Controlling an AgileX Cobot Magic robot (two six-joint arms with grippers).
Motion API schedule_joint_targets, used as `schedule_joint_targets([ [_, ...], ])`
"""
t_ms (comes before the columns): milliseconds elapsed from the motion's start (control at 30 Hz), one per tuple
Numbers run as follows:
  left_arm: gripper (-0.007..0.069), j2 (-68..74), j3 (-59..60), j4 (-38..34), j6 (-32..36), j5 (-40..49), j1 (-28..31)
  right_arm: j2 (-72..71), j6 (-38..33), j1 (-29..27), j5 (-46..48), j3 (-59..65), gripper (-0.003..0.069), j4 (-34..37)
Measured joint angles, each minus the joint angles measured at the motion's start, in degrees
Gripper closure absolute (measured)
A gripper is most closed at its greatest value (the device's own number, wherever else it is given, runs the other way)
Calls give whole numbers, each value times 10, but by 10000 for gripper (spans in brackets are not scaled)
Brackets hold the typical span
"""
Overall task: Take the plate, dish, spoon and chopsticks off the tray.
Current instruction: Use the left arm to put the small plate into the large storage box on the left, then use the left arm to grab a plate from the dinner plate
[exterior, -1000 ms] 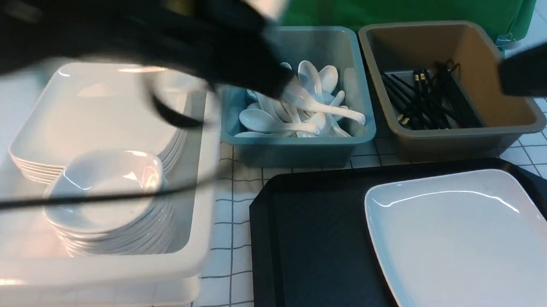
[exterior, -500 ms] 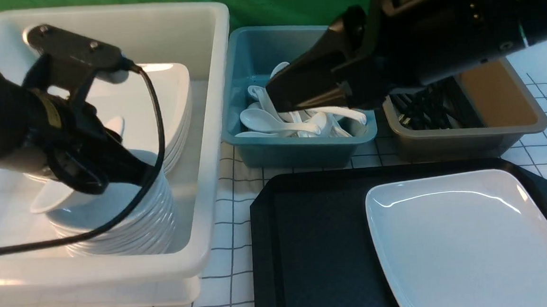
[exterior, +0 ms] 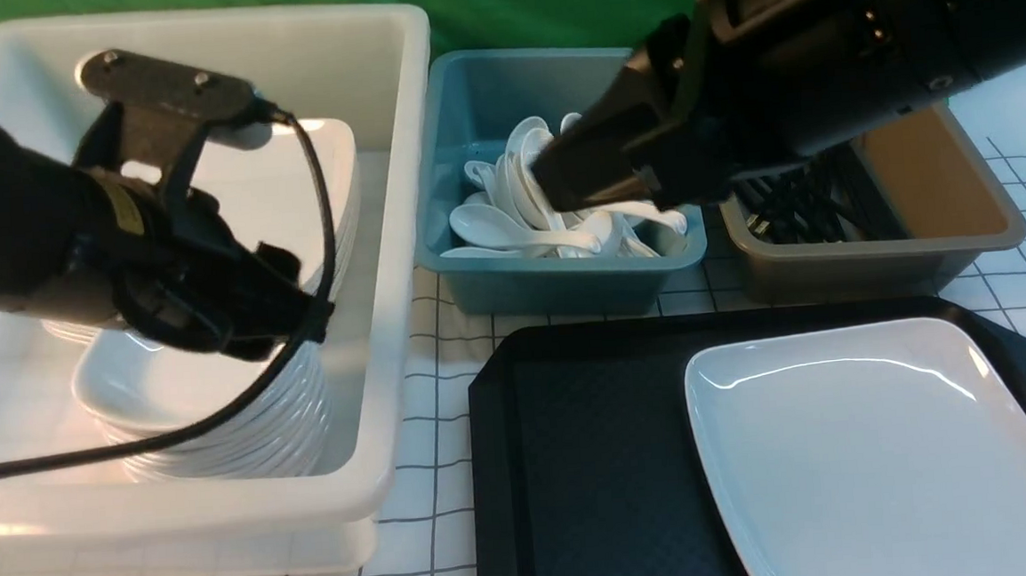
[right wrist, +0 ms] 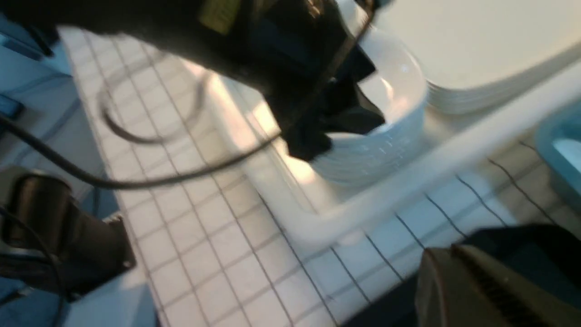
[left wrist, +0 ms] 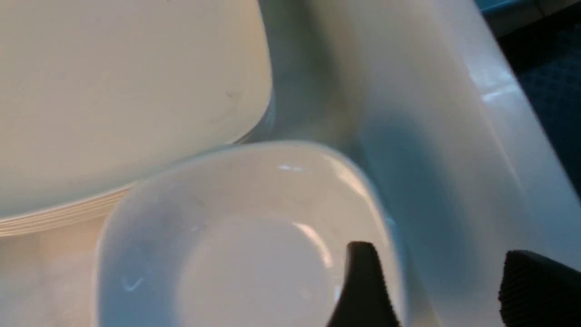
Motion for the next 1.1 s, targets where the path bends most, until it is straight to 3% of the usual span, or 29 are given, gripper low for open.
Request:
schedule_joint_targets([
  [100,174,-10,-33,-101,5,-8,-25,-20,29,-21,25,0,654,-64],
  [167,244,-8,-56,-171,34,-32,-55,-38,52,-39,47,0,652,-117],
  [233,412,14,-85,-227,68,-51,-100,-56,78,-66,83,0,652,-179],
  [333,578,66,-131,-252,81,-49,-153,-85,106,-105,114,11,650,-257],
  [500,617,213,-228,-261,68,2,-203,-144,127,-193,120,92,650,-301],
  [667,565,332,-322,-238,28,39,-203,-202,128,-249,106,189,650,-305],
  [800,414,429,-408,-192,3,58,-195,-245,127,-267,98,261,650,-301],
  [833,406,429,-411,-192,2,59,-194,-247,127,-267,98,264,650,-300],
  [867,333,459,-433,-179,-2,59,-192,-257,126,-268,96,275,650,-294],
  [967,237,489,-451,-155,-19,58,-190,-263,119,-269,93,281,650,-275],
  [1000,168,506,-458,-132,-47,51,-190,-269,107,-269,89,280,650,-257],
  [1100,111,524,-460,-114,-66,37,-189,-271,94,-269,82,280,650,-231],
])
